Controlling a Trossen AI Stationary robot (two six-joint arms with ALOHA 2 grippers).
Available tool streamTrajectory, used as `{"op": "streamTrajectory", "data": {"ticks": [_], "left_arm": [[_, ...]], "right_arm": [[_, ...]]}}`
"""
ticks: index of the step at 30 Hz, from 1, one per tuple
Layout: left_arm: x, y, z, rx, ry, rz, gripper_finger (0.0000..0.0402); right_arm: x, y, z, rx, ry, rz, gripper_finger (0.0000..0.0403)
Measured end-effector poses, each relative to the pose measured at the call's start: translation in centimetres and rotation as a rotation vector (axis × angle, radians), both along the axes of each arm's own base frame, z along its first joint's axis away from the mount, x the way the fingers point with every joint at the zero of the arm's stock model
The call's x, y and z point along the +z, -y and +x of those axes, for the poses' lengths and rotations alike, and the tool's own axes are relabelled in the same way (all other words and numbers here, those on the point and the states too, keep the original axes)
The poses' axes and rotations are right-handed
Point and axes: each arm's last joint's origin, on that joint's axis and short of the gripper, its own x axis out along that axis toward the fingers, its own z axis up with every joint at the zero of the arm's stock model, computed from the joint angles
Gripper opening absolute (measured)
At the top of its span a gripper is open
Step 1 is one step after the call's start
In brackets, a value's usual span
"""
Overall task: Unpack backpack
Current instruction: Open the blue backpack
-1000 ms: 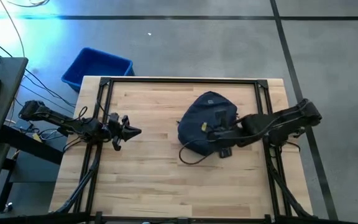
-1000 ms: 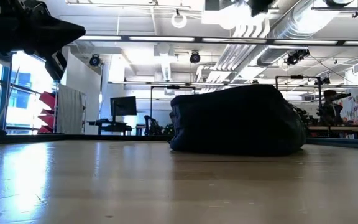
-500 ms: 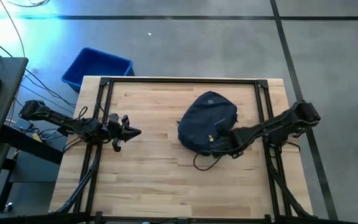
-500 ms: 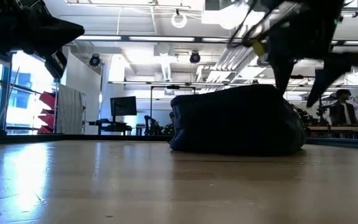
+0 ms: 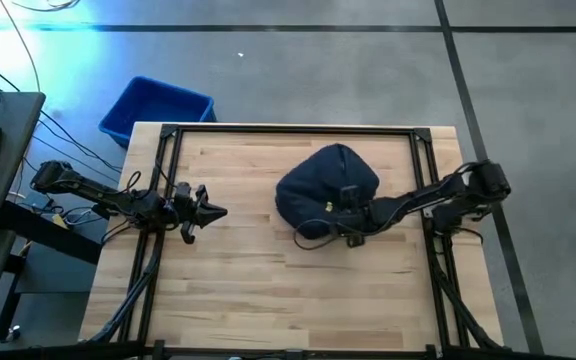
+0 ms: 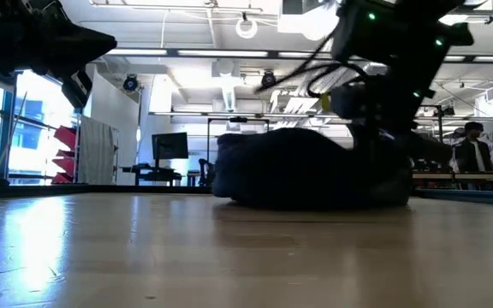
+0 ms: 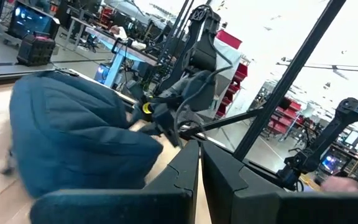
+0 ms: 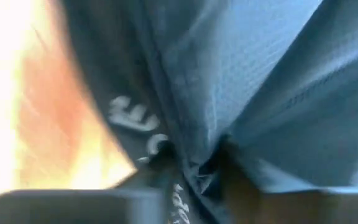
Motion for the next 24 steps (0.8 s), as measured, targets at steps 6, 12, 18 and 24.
{"op": "streamTrajectory", "data": {"ticks": [6,12,18,24], "left_arm": [[0.0,0.0,0.0,0.002,0.0,-0.001,0.0],[0.0,0.0,0.0,0.002,0.0,-0.003,0.0],[0.0,0.0,0.0,0.003,0.001,-0.003,0.0],[0.0,-0.1,0.0,0.028,0.001,-0.006,0.0]], "right_arm": [[5.8,-1.0,4.3,-0.161,0.252,0.2,0.0004],[13.2,-0.2,7.1,-0.435,0.563,0.33,0.0001],[16.9,-0.4,7.2,-0.625,0.574,0.114,0.0001],[17.3,-2.3,8.9,-0.634,0.389,0.13,0.0]]}}
